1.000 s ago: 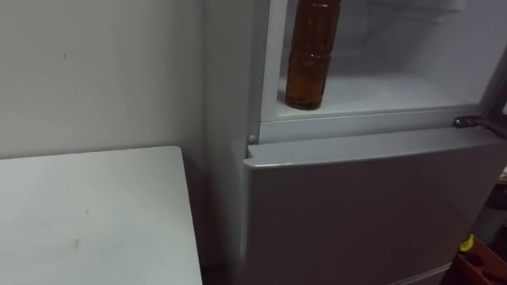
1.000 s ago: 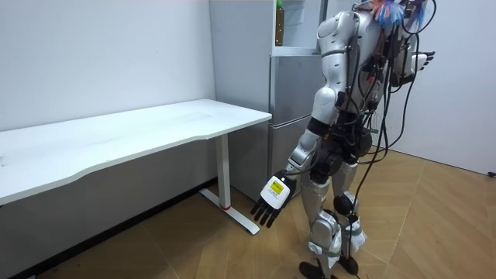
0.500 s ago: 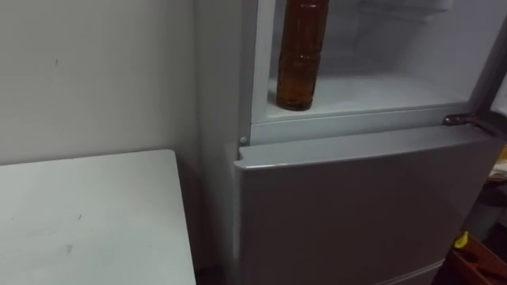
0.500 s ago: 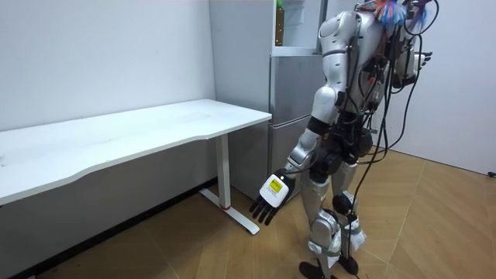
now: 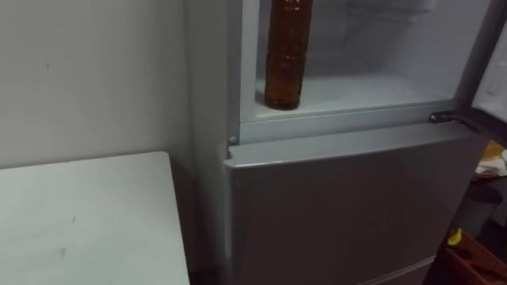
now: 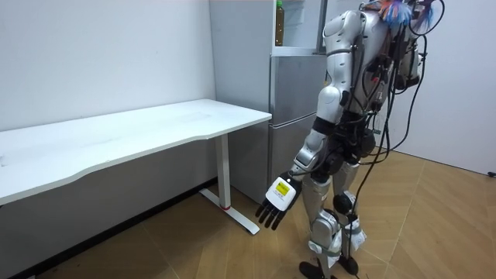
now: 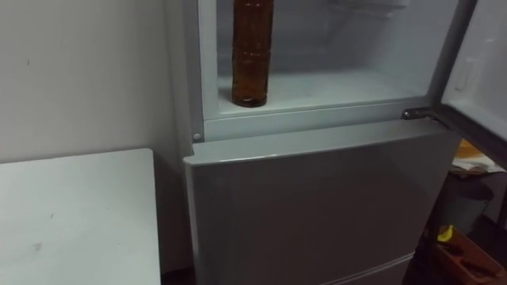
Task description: Put the bottle in the upper fridge
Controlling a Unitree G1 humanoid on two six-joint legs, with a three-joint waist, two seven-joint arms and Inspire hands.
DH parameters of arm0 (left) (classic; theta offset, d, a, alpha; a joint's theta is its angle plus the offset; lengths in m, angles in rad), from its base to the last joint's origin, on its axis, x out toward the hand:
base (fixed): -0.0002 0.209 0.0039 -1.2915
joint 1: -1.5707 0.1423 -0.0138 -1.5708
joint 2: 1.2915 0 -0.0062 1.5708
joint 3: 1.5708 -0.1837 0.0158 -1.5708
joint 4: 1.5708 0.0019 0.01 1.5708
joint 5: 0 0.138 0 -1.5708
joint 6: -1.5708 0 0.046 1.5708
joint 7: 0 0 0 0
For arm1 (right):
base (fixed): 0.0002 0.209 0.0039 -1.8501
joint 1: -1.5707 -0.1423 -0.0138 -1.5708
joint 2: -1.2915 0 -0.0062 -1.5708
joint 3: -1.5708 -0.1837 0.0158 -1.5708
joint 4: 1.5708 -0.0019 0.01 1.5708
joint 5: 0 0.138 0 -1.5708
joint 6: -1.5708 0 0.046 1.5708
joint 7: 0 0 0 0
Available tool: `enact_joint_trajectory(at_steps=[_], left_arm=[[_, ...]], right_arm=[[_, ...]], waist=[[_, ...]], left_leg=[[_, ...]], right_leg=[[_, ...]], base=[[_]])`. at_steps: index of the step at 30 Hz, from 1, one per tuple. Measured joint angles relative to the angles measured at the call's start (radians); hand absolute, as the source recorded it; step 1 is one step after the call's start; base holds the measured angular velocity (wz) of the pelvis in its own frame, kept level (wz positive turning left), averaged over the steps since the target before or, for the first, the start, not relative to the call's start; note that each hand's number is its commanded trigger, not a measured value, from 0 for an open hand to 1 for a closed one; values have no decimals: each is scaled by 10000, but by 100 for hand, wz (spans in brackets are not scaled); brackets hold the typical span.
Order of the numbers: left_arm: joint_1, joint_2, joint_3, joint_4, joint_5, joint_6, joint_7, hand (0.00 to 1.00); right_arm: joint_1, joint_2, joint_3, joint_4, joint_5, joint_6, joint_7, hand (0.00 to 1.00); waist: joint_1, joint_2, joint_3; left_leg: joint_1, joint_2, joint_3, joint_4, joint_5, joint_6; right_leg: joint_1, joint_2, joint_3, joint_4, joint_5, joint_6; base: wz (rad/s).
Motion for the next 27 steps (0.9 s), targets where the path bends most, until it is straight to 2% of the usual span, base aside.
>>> enact_joint_trajectory(at_steps=[5, 11, 13, 20, 22, 27], left_arm=[[-2, -6, -5, 125, 73, -26, 31, 0], [-88, -20, -5, 114, 97, -53, 56, 0], [-111, -106, -5, 104, 104, -77, 70, 0], [-470, -197, -10, 278, 91, -147, 199, 0], [-640, -181, -27, 689, 88, -219, 218, 0], [-675, -181, -29, 1246, 93, -275, 298, 0]], right_arm=[[0, 0, 123, -8, -464, 0, 3, 0], [1, 1, 1049, -423, -806, 0, 92, 0], [3, 7, 1469, -639, -806, 0, 315, 0], [7, 138, 2362, -1230, -813, 0, 931, 0], [6, 139, 2657, -1240, -1008, 0, 1276, 0], [7, 216, 3135, -1267, -1538, 0, 1841, 0]], waist=[[3, 63, 43], [43, 95, 64], [71, 103, 66], [477, 127, 53], [605, 128, 52], [670, 131, 54]], left_leg=[[-14, 1, 1, 2, -2, -2], [-16, 21, 32, -2, 5, -27], [-20, 21, 30, 2, 5, -27], [-187, 23, 36, 54, 5, -26], [-178, 26, 37, 77, 5, -27], [-194, 24, 25, 121, 3, -25]], right_leg=[[-23, 5, 10, 5, -1, 0], [-23, 48, 59, -21, 1, -19], [-32, 50, 96, -19, 3, -22], [-236, 50, 137, 50, 21, -47], [-224, 46, 135, 82, 21, -49], [-226, 25, 121, 96, 20, -48]], base=[[0], [-1], [-4], [-2], [0], [0]])
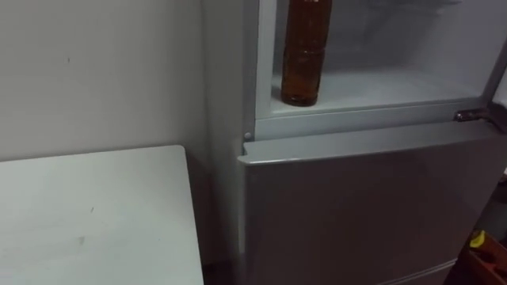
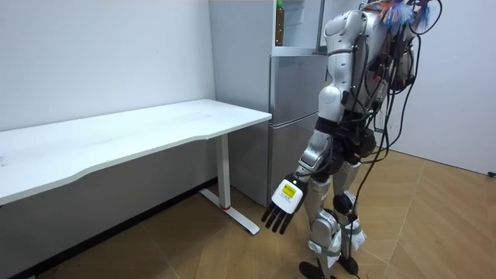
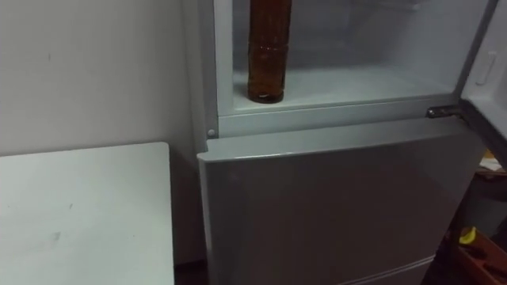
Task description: Put the bottle in the upper fridge
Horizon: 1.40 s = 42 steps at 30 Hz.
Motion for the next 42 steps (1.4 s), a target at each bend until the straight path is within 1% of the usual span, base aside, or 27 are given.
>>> enact_joint_trajectory(at_steps=[3, 8, 12, 16, 19, 23, 26, 28, 30, 33, 35, 37, 39, 40, 41, 42], left_arm=[[-23, 0, -1, 215, 0, 2, 52, 0], [-40, -1, 0, 436, 13, 4, 91, 0], [-78, -4, -5, 446, 31, 7, 90, 0], [-194, -6, -4, 446, 42, 8, 90, 0], [-235, -4, -2, 442, 101, 10, 90, 0], [-365, 35, -187, 417, 175, 17, 83, 0], [-488, 65, -211, 358, 186, 15, 80, 0], [-538, 89, -536, 315, 157, 10, 65, 0], [-565, 93, -781, 311, 161, 10, 15, 0], [-637, 101, -902, 321, 153, 5, -138, 0], [-670, 109, -967, 321, 166, 5, -168, 0], [-704, 152, -978, 316, 173, 6, -171, 0], [-695, 189, -1032, 314, 143, 7, -170, 0], [-676, 247, -1170, 316, 141, 8, -169, 0], [-676, 275, -1215, 316, 142, 8, -168, 0], [-680, 320, -1332, 312, 141, 8, -165, 0]], right_arm=[[0, 106, 17, 0, -90, 0, 237, 0], [1, 131, 17, 0, -95, 0, 393, 0], [1, 134, 16, 0, -121, 0, 398, 0], [1, 278, 16, 0, -405, 0, 608, 0], [1, 290, 16, 0, -420, 0, 723, 0], [1, 290, 113, -27, -505, 0, 876, 0], [1, 289, 521, -32, -1100, 1, 1049, 0], [0, 288, 958, -153, -1623, 33, 1384, 0], [0, 285, 1283, -303, -1721, 111, 1733, 0], [0, 284, 1687, -406, -1962, 227, 2306, 0], [0, 268, 1854, -447, -2018, 235, 2655, 0], [0, 253, 2038, -585, -2019, 323, 3052, 0], [0, 252, 2088, -695, -2049, 326, 3146, 0], [-2, 252, 2089, -819, -2035, 436, 3157, 0], [-2, 252, 2089, -845, -2036, 460, 3193, 0], [-2, 253, 2090, -956, -2037, 544, 3236, 0]], waist=[[84, 0, 0], [112, 6, -1], [111, 7, -2], [111, 8, -3], [118, 10, -4], [119, 36, -19], [141, 58, -26], [178, 121, -44], [187, 157, -55], [343, 156, -52], [435, 153, -51], [562, 137, -42], [670, 131, -39], [689, 111, -31], [695, 93, -21], [695, 45, 8]], left_leg=[[-10, 2, -18, 28, -4, 6], [-18, 4, -22, 45, -3, 6], [-21, 6, -22, 51, -3, 5], [-25, 8, -20, 52, -3, 5], [-29, 6, -26, 50, -3, 5], [-81, 82, -32, 134, -5, 7], [-124, 126, -30, 177, -17, -13], [-175, 135, -25, 194, -16, -20], [-176, 138, -19, 203, -16, -30], [-173, 156, -7, 228, -21, -53], [-180, 159, -17, 229, -24, -52], [-218, 176, -42, 225, -23, -52], [-249, 177, -56, 228, -22, -50], [-284, 165, -87, 242, -21, -50], [-311, 155, -107, 260, -21, -50], [-357, 153, -112, 315, -21, -50]], right_leg=[[0, -13, -9, 18, 2, 1], [3, -17, -28, 29, 7, -6], [7, -16, -33, 28, 8, -7], [10, -11, -29, 14, 9, -9], [7, -14, -26, 12, 10, -8], [-4, -21, -44, 15, 20, -18], [-40, 17, -40, 11, 49, -62], [-90, 50, -16, -10, 97, -105], [-69, 84, -4, -61, 133, -117], [-19, 128, 8, -164, 202, -147], [-23, 126, 10, -165, 205, -142], [-45, 126, 5, -164, 209, -136], [-63, 119, -5, -161, 214, -135], [-56, 114, -38, -165, 214, -135], [-48, 110, -59, -169, 214, -135], [-44, 110, -84, -181, 214, -136]], base=[[0], [0], [0], [0], [0], [0], [-3], [-6], [-2], [-3], [0], [0], [2], [6], [10], [7]])
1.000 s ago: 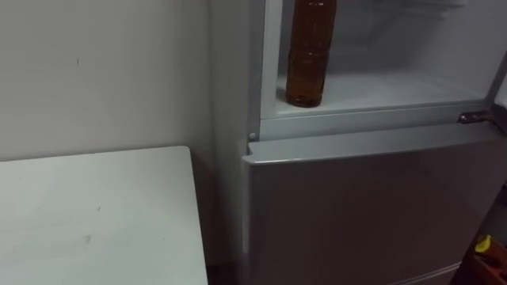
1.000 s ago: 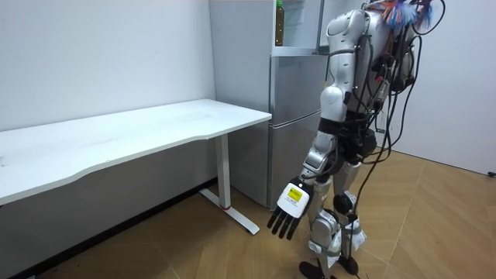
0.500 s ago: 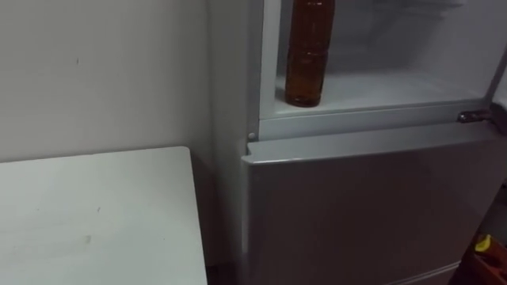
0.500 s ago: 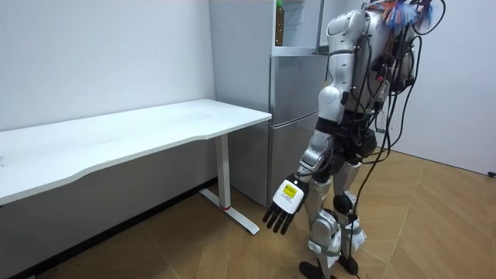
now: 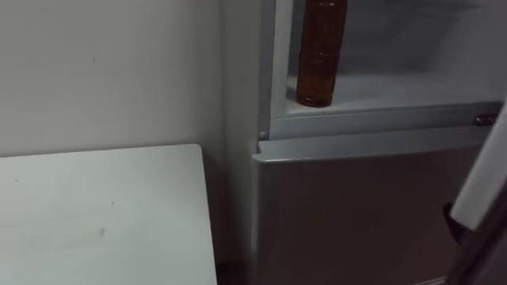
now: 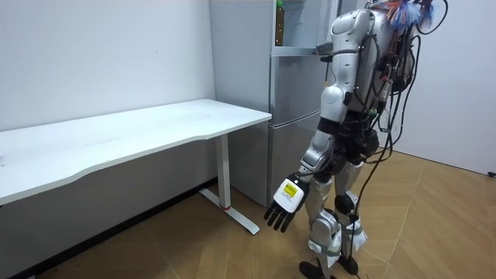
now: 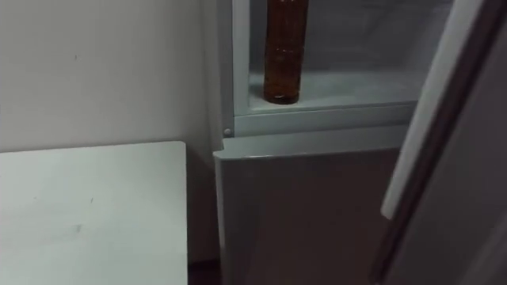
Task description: Put the bottle in the upper fridge
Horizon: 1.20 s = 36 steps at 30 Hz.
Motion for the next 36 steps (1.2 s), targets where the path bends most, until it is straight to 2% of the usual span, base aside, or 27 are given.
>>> enact_joint_trajectory(at_steps=[5, 9, 13, 20, 24, 26, 28, 29, 30, 31, 33, 36], left_arm=[[9, 11, -339, -5, 3, 18, -21, 0], [43, 13, -421, -37, 3, 86, -64, 0], [42, 11, -446, -277, 3, 148, -147, 0], [-14, 14, -442, -283, 58, 271, -147, 0], [-18, 14, -445, -285, 186, 271, -149, 0], [-11, 14, -444, -285, 229, 270, -150, 0], [-21, 16, -444, -301, 231, 256, -149, 0], [-25, 16, -445, -304, 236, 253, -149, 0], [-36, 21, -445, -307, 238, 254, -149, 0], [-28, 28, -444, -307, 241, 260, -149, 0], [-20, 25, -487, -307, 242, 284, -148, 0], [-23, 46, -733, -307, 248, 331, -149, 0]], right_arm=[[-122, -210, -21, -190, -885, 177, 474, 0], [-283, -393, -70, -387, -1844, 213, 978, 0], [-532, -421, -67, -386, -2285, 220, 1424, 0], [-709, -421, -102, -387, -2326, 219, 1766, 0], [-893, -421, -143, -446, -2321, 172, 2076, 0], [-1232, -421, -157, -607, -2292, -193, 2070, 0], [-1851, -421, -181, -843, -2296, -788, 2083, 0], [-1990, -421, -181, -914, -2296, -916, 2102, 0], [-2239, -423, -175, -938, -2302, -1217, 2221, 0], [-2365, -423, -176, -934, -2304, -1383, 2348, 0], [-2369, -423, -147, -962, -2302, -1492, 2475, 0], [-2367, -421, -117, -965, -2263, -1558, 2734, 0]], waist=[[17, -66, 38], [20, -125, -12], [65, -150, -27], [97, -133, -37], [31, -58, -97], [23, -26, -120], [8, -49, -153], [17, -60, -165], [27, -64, -115], [50, -139, -131], [92, -222, -121], [308, -223, -93]], left_leg=[[-26, 20, -70, 10, -9, -14], [-27, 41, -138, 7, -27, -43], [-22, 112, -137, -5, -31, -52], [-102, 155, -203, -2, -40, -72], [-105, 158, -212, -2, -38, -76], [-74, 158, -211, -2, -37, -78], [46, 158, -219, -8, -42, -84], [55, 160, -227, -17, -43, -86], [123, 162, -218, -63, -44, -91], [208, 162, -202, -118, -47, -96], [264, 171, -201, -121, -48, -98], [294, 167, -179, -138, -57, -83]], right_leg=[[56, 18, -126, -187, 28, -10], [201, 34, -179, -335, 38, -19], [272, 38, -210, -360, 59, -26], [277, 32, -323, -494, 93, -68], [298, 25, -394, -500, 95, -71], [336, 25, -392, -513, 95, -71], [475, 29, -403, -678, 105, -61], [501, 35, -406, -693, 109, -62], [590, 45, -400, -710, 110, -61], [657, 53, -392, -738, 111, -58], [799, 72, -418, -888, 172, -34], [838, 62, -433, -890, 242, -6]], base=[[9], [4], [3], [2], [4], [0], [6], [8], [4], [5], [5], [-4]])
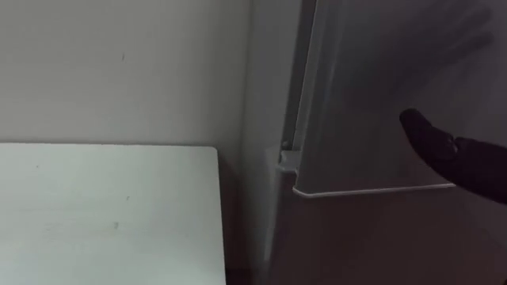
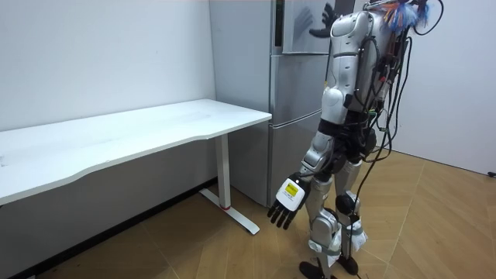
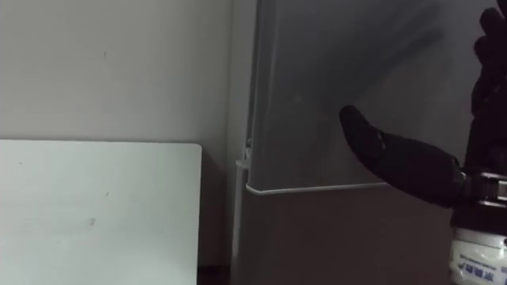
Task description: Put the bottle in the upper fridge
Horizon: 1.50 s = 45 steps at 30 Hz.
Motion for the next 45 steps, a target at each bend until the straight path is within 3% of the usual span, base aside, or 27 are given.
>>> enact_joint_trajectory(at_steps=[11, 21, 31, 37, 45], left_arm=[[-5, 134, -99, 3, 1001, 131, 6, 0], [-32, 133, -109, -62, 1594, 545, -87, 0], [-21, 140, -302, -468, 1754, 924, -302, 0], [-1, 142, -299, -685, 1753, 1286, -289, 0], [209, 133, -312, -1464, 1973, 1720, -539, 0]], right_arm=[[-1, 23, 465, 99, -33, -482, 402, 0], [-26, 23, 482, 465, -509, -512, 280, 0], [-1279, 29, 880, 2256, -414, -441, 388, 0], [-1306, 30, 851, 2948, -458, -869, 524, 0], [-1357, 29, 833, 4124, -1223, -916, 632, 0]], waist=[[279, 241, 59], [513, 105, 61], [599, 72, 59], [619, 95, 53], [812, 117, 46]], left_leg=[[47, -10, -102, -49, -10, 16], [44, -14, -71, -24, -10, 16], [29, -16, -143, 32, -8, 16], [92, -22, -260, 47, -9, 16], [48, -14, -376, 298, -9, 28]], right_leg=[[171, 2, -55, -107, 51, 14], [106, 3, -53, -138, 48, 17], [218, -20, -215, -155, 50, 16], [283, -21, -219, -151, 50, 15], [342, -42, -294, -114, 68, 13]], base=[[2], [-1], [4], [2], [1]])
